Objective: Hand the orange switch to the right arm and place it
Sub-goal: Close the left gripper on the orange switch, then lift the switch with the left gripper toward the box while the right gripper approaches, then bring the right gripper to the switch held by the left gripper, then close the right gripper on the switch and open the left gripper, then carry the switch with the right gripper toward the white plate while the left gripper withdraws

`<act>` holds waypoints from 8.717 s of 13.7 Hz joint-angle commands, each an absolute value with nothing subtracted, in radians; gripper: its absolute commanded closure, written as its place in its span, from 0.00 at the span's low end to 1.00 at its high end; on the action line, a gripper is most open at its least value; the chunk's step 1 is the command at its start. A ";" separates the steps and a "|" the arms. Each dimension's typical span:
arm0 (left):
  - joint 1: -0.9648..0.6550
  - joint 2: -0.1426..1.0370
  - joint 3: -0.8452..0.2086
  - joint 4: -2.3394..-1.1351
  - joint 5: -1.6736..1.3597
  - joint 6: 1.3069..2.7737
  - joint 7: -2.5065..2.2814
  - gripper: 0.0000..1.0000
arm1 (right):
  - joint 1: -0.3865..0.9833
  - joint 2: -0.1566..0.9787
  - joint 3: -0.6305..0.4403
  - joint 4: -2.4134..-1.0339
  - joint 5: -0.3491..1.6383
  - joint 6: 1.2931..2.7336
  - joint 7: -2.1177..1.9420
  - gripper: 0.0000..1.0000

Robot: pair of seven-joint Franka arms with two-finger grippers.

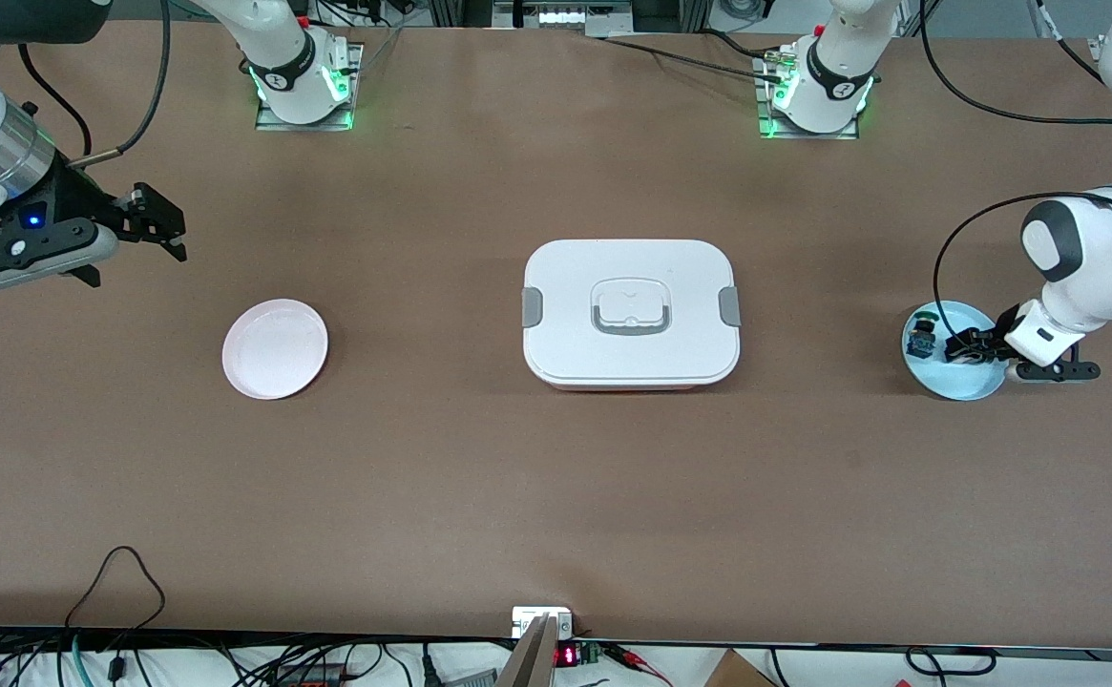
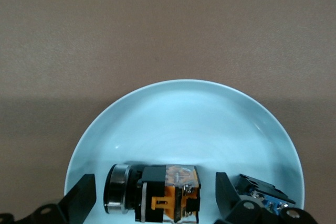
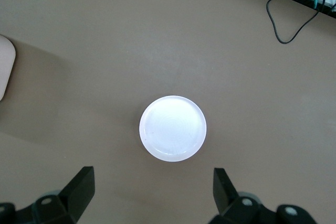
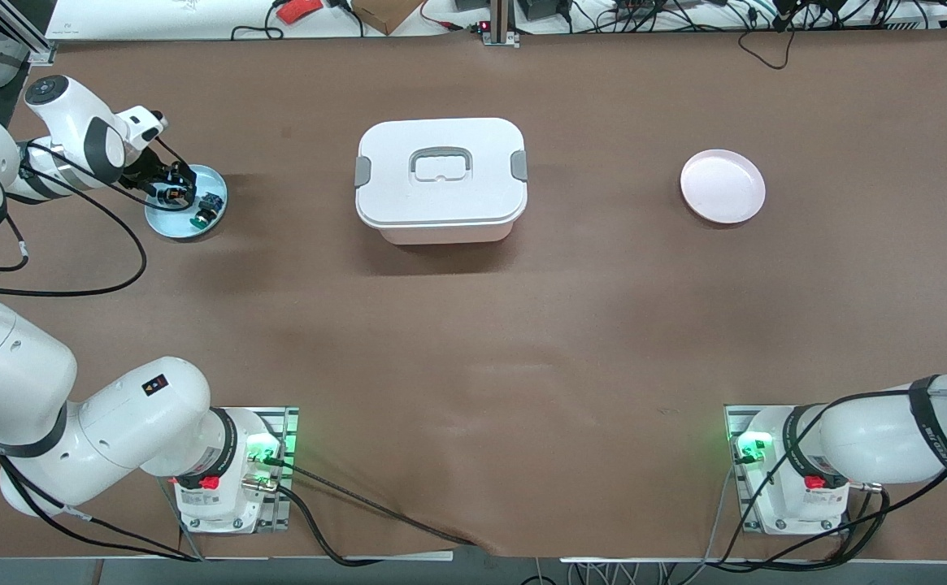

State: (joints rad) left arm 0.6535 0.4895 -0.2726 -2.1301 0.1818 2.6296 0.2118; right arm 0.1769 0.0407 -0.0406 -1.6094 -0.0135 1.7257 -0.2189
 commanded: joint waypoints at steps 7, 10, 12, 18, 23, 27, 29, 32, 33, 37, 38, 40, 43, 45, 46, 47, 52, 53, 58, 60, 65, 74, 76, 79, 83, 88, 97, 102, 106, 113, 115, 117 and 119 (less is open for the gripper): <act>0.676 0.508 -0.276 -2.134 0.210 2.640 0.224 0.46 | 0.179 0.029 -0.040 -1.612 -0.015 1.727 -0.216 0.00; 0.673 0.468 -0.287 -2.123 0.210 2.539 0.225 0.66 | 0.179 0.029 -0.040 -1.612 -0.015 1.727 -0.216 0.00; 0.664 0.436 -0.296 -2.099 0.210 2.490 0.222 0.67 | 0.179 0.029 -0.040 -1.612 -0.015 1.726 -0.216 0.00; 0.663 0.419 -0.426 -1.821 0.209 2.030 0.215 0.72 | 0.179 0.029 -0.040 -1.612 -0.014 1.726 -0.216 0.00; 0.670 0.419 -0.667 -1.701 0.192 1.792 0.227 0.75 | 0.178 0.029 -0.041 -1.612 -0.015 1.726 -0.219 0.00; 0.672 0.422 -0.805 -1.689 0.025 1.763 0.233 0.80 | 0.178 0.032 -0.040 -1.612 -0.011 1.732 -0.213 0.00; 0.666 0.429 -0.880 -1.689 -0.041 1.798 0.279 0.80 | 0.178 0.041 -0.040 -1.612 -0.014 1.736 -0.215 0.00; 0.651 0.492 -0.980 -1.706 -0.046 1.963 0.447 0.80 | 0.179 0.064 -0.040 -1.611 -0.011 1.779 -0.221 0.00; 0.632 0.532 -0.995 -1.707 -0.046 2.035 0.497 0.81 | 0.184 0.078 -0.040 -1.611 -0.012 1.804 -0.228 0.00; 0.606 0.705 -1.089 -1.707 -0.069 2.271 0.795 0.81 | 0.189 0.072 -0.040 -1.612 -0.011 1.789 -0.232 0.00; 0.604 0.712 -1.106 -1.707 -0.071 2.299 0.857 0.81 | 0.190 0.060 -0.038 -1.612 -0.011 1.760 -0.229 0.00; 0.624 0.716 -1.170 -1.709 -0.086 2.321 0.966 0.81 | 0.230 0.092 -0.032 -1.614 -0.008 1.727 -0.229 0.00; 0.640 0.730 -1.212 -1.712 -0.236 2.403 1.151 0.82 | 0.255 0.087 -0.029 -1.611 0.082 1.700 -0.264 0.00; 0.618 0.732 -1.212 -1.717 -0.360 2.462 1.291 0.81 | 0.253 0.098 -0.031 -1.612 0.264 1.697 -0.258 0.00; 0.600 0.732 -1.212 -1.717 -0.439 2.491 1.374 0.82 | 0.250 0.109 -0.032 -1.614 0.369 1.694 -0.249 0.00; 0.588 0.732 -1.212 -1.717 -0.512 2.496 1.437 0.82 | 0.249 0.126 -0.032 -1.614 0.447 1.695 -0.249 0.00; 0.568 0.727 -1.294 -1.779 -0.832 2.574 1.787 0.83 | 0.244 0.245 -0.035 -1.620 1.016 1.730 -0.262 0.00; 0.565 0.727 -1.301 -1.782 -0.886 2.586 1.828 0.83 | 0.242 0.273 -0.034 -1.623 1.108 1.724 -0.271 0.00; 0.537 0.727 -1.302 -1.787 -1.044 2.611 1.927 0.83 | 0.247 0.386 -0.032 -1.643 1.434 1.698 -0.555 0.00; 0.529 0.727 -1.302 -1.786 -1.051 2.618 1.928 0.83 | 0.248 0.423 -0.031 -1.676 1.559 1.652 -0.645 0.00; 0.528 0.727 -1.302 -1.786 -1.052 2.619 1.928 0.83 | 0.302 0.408 -0.026 -1.811 1.790 1.666 -0.711 0.00; 0.528 0.727 -1.302 -1.786 -1.052 2.619 1.928 0.83 | 0.468 0.396 -0.026 -1.853 2.019 1.856 -0.841 0.00; 0.528 0.727 -1.302 -1.786 -1.052 2.619 1.928 0.83 | 0.479 0.396 -0.026 -1.852 2.031 1.868 -0.841 0.00; 0.528 0.727 -1.302 -1.784 -1.051 2.619 1.928 0.83 | 0.511 0.396 -0.028 -1.847 2.071 1.913 -0.847 0.00; 0.529 0.727 -1.302 -1.784 -1.051 2.619 1.928 0.83 | 0.522 0.396 -0.026 -1.838 2.080 1.942 -0.847 0.05; 0.532 0.727 -1.302 -1.786 -1.052 2.617 1.927 0.83 | 0.537 0.397 -0.026 -1.813 2.082 1.979 -0.847 0.19; 0.532 0.727 -1.302 -1.786 -1.052 2.617 1.924 0.83 | 0.545 0.397 -0.028 -1.793 2.086 2.002 -0.847 0.72; 0.532 0.727 -1.302 -1.786 -1.052 2.615 1.919 0.82 | 0.541 0.402 -0.028 -1.790 2.085 1.996 -0.847 0.99; 0.532 0.727 -1.302 -1.786 -1.052 2.614 1.919 0.00 | 0.540 0.402 -0.028 -1.790 2.085 1.996 -0.847 1.00; 0.557 0.719 -1.292 -1.781 -1.051 2.559 1.875 0.00 | 0.485 0.403 -0.037 -1.767 2.065 1.977 -0.827 1.00; 0.560 0.719 -1.275 -1.786 -1.051 2.524 1.858 0.00 | 0.431 0.410 -0.037 -1.767 2.017 1.899 -0.824 1.00; 0.554 0.719 -1.241 -1.793 -1.046 2.485 1.829 0.00 | 0.361 0.411 -0.037 -1.767 1.913 1.817 -0.822 1.00; 0.551 0.716 -1.220 -1.793 -1.032 2.445 1.761 0.00 | 0.293 0.428 -0.037 -1.758 1.811 1.735 -0.809 1.00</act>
State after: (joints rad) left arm 0.5497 0.7277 -1.2337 -1.7879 -1.0170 2.4813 1.8067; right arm 0.3511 0.4112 -0.0465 -1.7763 1.8830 1.8043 -0.8277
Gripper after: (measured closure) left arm 0.000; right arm 0.656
